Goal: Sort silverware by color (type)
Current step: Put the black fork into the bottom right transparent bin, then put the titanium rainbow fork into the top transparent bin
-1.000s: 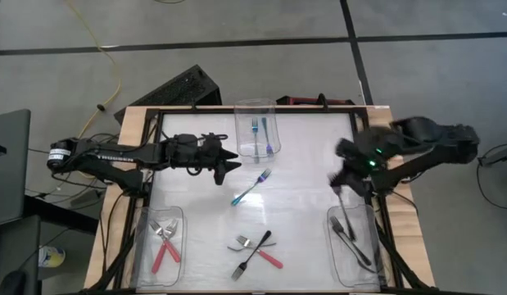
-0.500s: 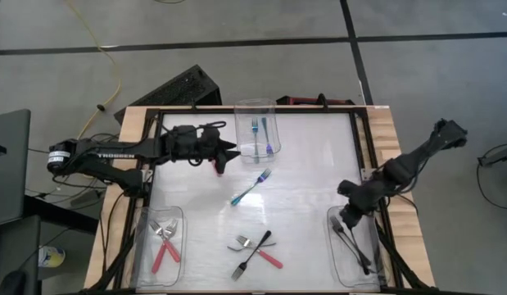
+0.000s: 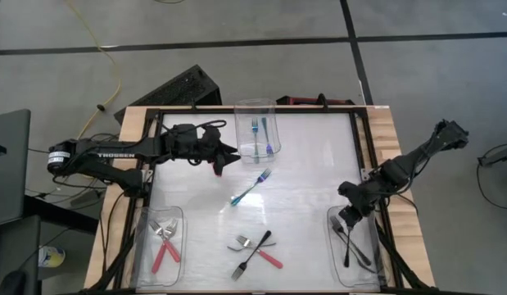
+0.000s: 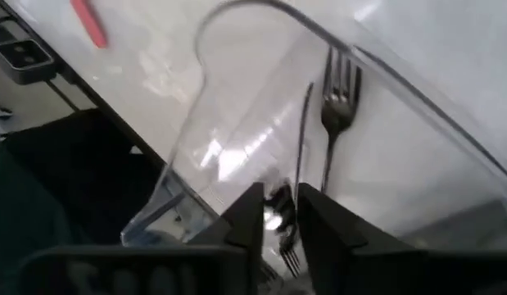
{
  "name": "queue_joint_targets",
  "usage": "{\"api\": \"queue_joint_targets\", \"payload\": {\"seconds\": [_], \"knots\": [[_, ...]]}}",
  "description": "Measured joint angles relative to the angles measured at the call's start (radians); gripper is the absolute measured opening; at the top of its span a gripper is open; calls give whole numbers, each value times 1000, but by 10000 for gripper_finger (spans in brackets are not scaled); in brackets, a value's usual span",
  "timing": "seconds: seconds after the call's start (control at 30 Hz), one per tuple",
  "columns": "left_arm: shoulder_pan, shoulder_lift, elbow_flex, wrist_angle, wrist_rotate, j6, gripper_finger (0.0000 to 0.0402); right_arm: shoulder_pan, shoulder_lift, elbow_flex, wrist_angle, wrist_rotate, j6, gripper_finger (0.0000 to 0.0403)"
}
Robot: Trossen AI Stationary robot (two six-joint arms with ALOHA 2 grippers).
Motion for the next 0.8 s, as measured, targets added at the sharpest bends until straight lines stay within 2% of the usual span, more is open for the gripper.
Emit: {"api": "queue_joint_targets", "payload": {"seconds": [0.13,0.23,0.3,0.4,0.6,0.8], "knots": [[0,0,0,-31,21,-17,185,-4,0,0,-36,-68,7,145],[-6,0,0,-94,19,-19,185,-4,-8,0,-1,-147,0,180],[-14,0,0,-149,19,-19,185,-4,-14,7,29,-196,33,197],[-26,0,0,-239,16,-9,185,-4,-14,55,8,-201,44,210],[-30,10,0,-316,13,27,185,-4,-13,162,-139,-105,43,206],[-63,62,-1,-309,49,70,185,-4,-7,222,-80,99,-19,200]]}}
